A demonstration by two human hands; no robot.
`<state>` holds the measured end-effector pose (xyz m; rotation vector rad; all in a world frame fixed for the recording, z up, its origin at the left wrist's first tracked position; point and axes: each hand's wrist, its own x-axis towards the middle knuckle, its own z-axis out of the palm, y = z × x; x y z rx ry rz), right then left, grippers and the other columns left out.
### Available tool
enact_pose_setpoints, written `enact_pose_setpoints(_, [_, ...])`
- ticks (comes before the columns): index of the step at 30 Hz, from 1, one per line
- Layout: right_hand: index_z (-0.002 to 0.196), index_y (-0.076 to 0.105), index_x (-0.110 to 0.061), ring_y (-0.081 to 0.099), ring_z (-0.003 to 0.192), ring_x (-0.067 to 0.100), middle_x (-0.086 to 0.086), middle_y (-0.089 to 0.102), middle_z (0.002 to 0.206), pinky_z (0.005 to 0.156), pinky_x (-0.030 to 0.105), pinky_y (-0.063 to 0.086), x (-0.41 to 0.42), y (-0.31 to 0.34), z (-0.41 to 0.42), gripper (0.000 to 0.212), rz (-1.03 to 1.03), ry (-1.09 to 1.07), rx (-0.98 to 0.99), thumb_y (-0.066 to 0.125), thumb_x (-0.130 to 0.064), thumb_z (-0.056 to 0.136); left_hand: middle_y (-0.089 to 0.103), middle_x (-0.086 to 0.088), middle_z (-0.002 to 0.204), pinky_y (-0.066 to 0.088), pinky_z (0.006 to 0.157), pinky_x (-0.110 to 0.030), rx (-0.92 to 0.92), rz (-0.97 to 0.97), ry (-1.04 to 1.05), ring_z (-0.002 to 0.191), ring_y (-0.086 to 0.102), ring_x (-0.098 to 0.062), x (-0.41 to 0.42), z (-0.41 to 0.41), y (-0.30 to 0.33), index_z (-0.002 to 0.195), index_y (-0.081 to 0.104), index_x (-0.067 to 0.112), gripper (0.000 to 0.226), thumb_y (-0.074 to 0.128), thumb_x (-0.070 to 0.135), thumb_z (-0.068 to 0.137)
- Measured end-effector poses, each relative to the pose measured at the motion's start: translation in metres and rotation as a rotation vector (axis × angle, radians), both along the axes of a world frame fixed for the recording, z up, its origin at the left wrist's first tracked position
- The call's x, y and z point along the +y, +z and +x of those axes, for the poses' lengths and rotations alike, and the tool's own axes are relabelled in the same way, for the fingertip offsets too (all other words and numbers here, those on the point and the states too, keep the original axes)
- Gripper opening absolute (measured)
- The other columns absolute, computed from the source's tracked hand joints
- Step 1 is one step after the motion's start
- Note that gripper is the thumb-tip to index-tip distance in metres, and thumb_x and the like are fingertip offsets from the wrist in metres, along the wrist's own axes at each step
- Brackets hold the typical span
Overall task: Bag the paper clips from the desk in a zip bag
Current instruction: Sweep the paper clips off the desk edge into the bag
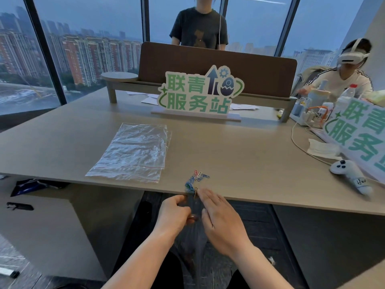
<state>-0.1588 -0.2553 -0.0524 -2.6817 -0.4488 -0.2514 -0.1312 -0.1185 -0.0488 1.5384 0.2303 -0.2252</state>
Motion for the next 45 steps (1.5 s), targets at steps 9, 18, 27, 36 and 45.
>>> enact_pose_setpoints(9, [0.153, 0.019, -0.017, 0.007, 0.148, 0.010, -0.002, 0.014, 0.162, 0.117, 0.023, 0.005, 0.000, 0.022, 0.073, 0.057, 0.045, -0.023, 0.158, 0.033, -0.021, 0.098, 0.052, -0.008, 0.130, 0.060, 0.068, -0.035, 0.030, 0.021, 0.011, 0.062, 0.072, -0.023, 0.005, 0.006, -0.008, 0.135, 0.047, 0.003, 0.056, 0.048, -0.013, 0.082])
enact_pose_setpoints(18, [0.152, 0.025, -0.017, 0.008, 0.148, 0.012, 0.000, 0.016, 0.161, 0.115, 0.023, 0.000, 0.011, 0.018, 0.091, 0.052, -0.088, 0.077, 0.192, 0.030, -0.026, 0.101, 0.051, -0.005, 0.124, 0.055, 0.056, -0.027, 0.043, 0.021, 0.004, 0.058, 0.072, -0.021, 0.009, 0.007, -0.006, 0.134, 0.049, 0.003, 0.055, 0.048, -0.015, 0.082])
enact_pose_setpoints(27, [0.148, 0.036, -0.017, 0.014, 0.147, 0.007, -0.004, 0.027, 0.158, 0.115, 0.016, 0.003, 0.008, 0.011, 0.062, 0.049, -0.020, 0.167, 0.098, 0.035, -0.017, 0.098, 0.060, -0.002, 0.108, 0.058, 0.059, -0.029, 0.006, 0.009, -0.008, 0.061, 0.072, -0.022, 0.012, 0.002, -0.002, 0.122, 0.058, 0.005, 0.046, 0.046, -0.015, 0.081])
enact_pose_setpoints(36, [0.145, 0.041, -0.018, 0.017, 0.145, 0.004, -0.007, 0.032, 0.155, 0.108, 0.005, -0.002, 0.008, 0.004, 0.024, 0.050, 0.008, 0.205, -0.005, 0.036, -0.016, 0.096, 0.064, 0.002, 0.091, 0.056, 0.057, -0.025, -0.024, -0.002, 0.025, 0.061, 0.067, -0.019, 0.016, -0.002, 0.001, 0.107, 0.063, 0.013, 0.042, 0.048, -0.016, 0.081])
enact_pose_setpoints(45, [0.133, 0.055, -0.024, 0.044, 0.128, 0.001, -0.013, 0.055, 0.134, 0.104, 0.017, 0.036, 0.003, -0.002, 0.003, 0.048, 0.211, 0.041, -0.051, 0.035, -0.019, 0.089, 0.056, -0.007, 0.125, 0.060, 0.068, -0.033, 0.001, 0.032, 0.019, 0.064, 0.072, -0.021, 0.022, -0.002, -0.002, 0.135, 0.048, 0.003, 0.056, 0.051, -0.014, 0.082])
